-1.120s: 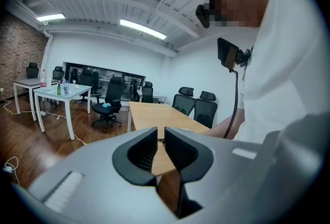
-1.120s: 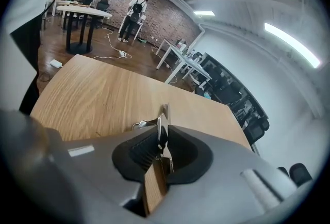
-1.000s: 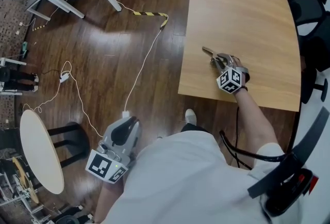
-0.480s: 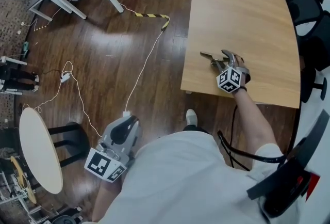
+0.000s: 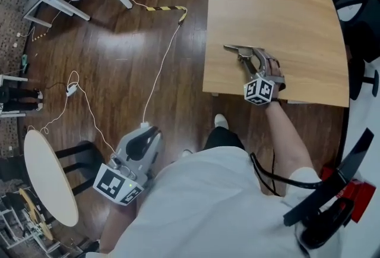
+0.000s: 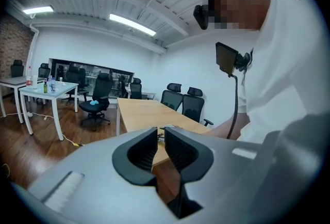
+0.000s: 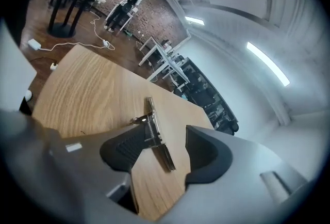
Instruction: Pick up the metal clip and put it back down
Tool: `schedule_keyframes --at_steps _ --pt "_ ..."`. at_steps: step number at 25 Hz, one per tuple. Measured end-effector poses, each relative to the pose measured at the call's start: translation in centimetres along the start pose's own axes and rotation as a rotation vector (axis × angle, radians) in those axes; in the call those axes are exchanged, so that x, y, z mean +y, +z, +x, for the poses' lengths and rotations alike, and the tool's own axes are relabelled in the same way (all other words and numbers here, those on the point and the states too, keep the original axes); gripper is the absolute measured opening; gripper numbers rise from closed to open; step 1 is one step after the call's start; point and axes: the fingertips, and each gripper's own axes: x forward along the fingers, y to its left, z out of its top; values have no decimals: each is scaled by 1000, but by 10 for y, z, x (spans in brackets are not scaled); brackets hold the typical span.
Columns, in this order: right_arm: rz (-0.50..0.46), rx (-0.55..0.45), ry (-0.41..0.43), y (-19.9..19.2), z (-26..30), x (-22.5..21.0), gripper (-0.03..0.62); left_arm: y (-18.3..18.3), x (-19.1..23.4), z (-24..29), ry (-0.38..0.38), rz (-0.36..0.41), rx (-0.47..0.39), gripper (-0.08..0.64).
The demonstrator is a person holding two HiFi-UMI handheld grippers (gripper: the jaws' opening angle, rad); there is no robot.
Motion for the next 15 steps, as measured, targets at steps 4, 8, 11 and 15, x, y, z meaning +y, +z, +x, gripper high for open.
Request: schedule_keyframes --at_steps 4,8,11,15 --pt "113 -16 30 26 -46 0 208 6 -2 -12 -54 3 -36 34" --pt "210 -103 48 72 -120 0 119 5 -3 -38 -90 28 -89 34" --pt "323 -143 51 103 -182 11 164 -12 -8 -61 -160 52 -111 34" --pt "520 -207 82 155 -260 50 210 -46 -15 -99 -279 58 -110 34"
